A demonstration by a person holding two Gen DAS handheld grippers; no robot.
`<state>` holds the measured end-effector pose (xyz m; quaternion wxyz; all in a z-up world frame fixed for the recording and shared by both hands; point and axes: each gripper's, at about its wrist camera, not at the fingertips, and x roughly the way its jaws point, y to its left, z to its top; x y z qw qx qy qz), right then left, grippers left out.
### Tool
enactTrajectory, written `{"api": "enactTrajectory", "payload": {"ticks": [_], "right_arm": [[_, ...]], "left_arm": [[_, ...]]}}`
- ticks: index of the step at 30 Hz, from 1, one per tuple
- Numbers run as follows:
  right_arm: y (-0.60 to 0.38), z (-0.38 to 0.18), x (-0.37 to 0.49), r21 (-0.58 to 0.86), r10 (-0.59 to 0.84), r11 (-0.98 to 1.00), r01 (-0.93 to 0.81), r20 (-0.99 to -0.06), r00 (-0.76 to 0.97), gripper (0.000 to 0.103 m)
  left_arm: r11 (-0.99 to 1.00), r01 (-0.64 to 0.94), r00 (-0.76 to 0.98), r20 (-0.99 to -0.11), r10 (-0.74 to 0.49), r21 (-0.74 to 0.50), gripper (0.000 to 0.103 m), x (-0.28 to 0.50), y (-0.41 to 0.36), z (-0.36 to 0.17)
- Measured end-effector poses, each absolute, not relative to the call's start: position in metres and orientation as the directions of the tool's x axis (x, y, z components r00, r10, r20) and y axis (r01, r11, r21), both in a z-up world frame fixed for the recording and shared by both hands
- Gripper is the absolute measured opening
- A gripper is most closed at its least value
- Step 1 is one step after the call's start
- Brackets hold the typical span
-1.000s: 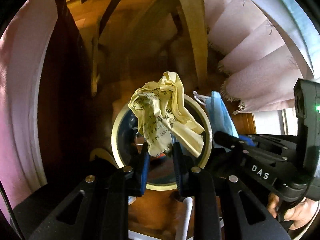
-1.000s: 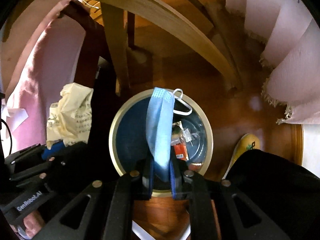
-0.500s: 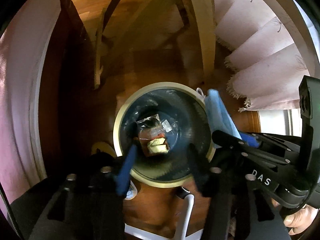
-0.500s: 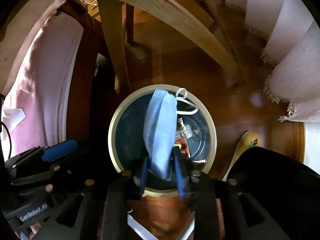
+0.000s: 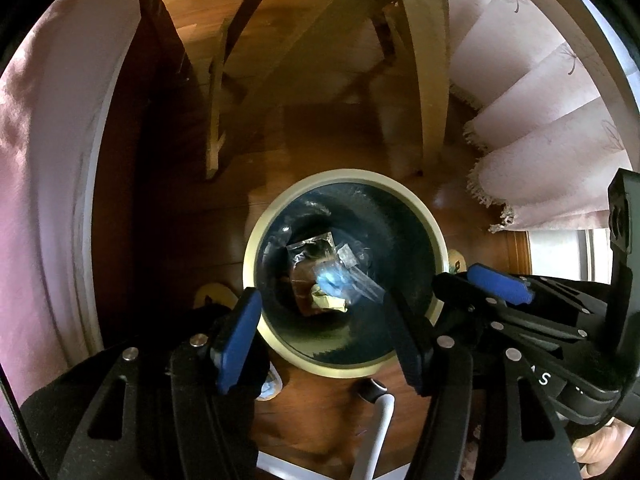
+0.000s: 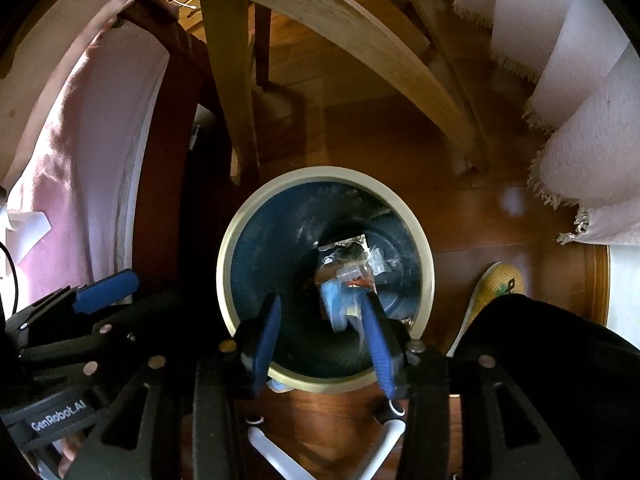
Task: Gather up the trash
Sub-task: 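Open both tools over the bin, dropping the paper and mask, then raise both tools back toward the purple bag and red box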
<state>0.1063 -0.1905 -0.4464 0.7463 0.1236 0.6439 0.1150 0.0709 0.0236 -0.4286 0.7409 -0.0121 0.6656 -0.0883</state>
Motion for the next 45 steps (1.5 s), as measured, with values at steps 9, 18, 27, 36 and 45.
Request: {"api": "enactTrajectory", "payload": {"ticks": [9, 18, 27, 36, 45], "right_arm": [[-0.189, -0.446, 0.105, 0.326, 0.325, 0.945, -0.02, -0.935, 0.142, 0.043], [-0.188, -0.445, 0.105, 0.319, 0.319, 0.947, -0.027, -0.936, 0.148, 0.043], [-0.19, -0.43, 0.097, 0.302, 0.308, 0.951, -0.065, -0.936, 0.17, 0.043], [-0.191, -0.381, 0.079, 0.295, 0.313, 0.948, -0.121, -0.933, 0.179, 0.043], [-0.185, -0.29, 0.055, 0.247, 0.324, 0.929, -0.275, -0.903, 0.284, 0.043]], "left_arm": [[0.985, 0.112, 0.099, -0.984, -0.146, -0.134, 0.062, 0.071, 0.024, -0.429], [0.984, 0.114, 0.1, -0.984, -0.147, -0.136, 0.062, 0.071, 0.024, -0.428], [0.985, 0.129, 0.123, -0.984, -0.13, -0.114, 0.062, 0.062, 0.023, -0.418], [0.972, 0.202, 0.121, -0.982, -0.143, -0.116, 0.062, 0.022, 0.026, -0.38], [0.959, 0.267, 0.271, -0.947, -0.171, -0.097, 0.062, 0.001, 0.036, -0.293]]}}
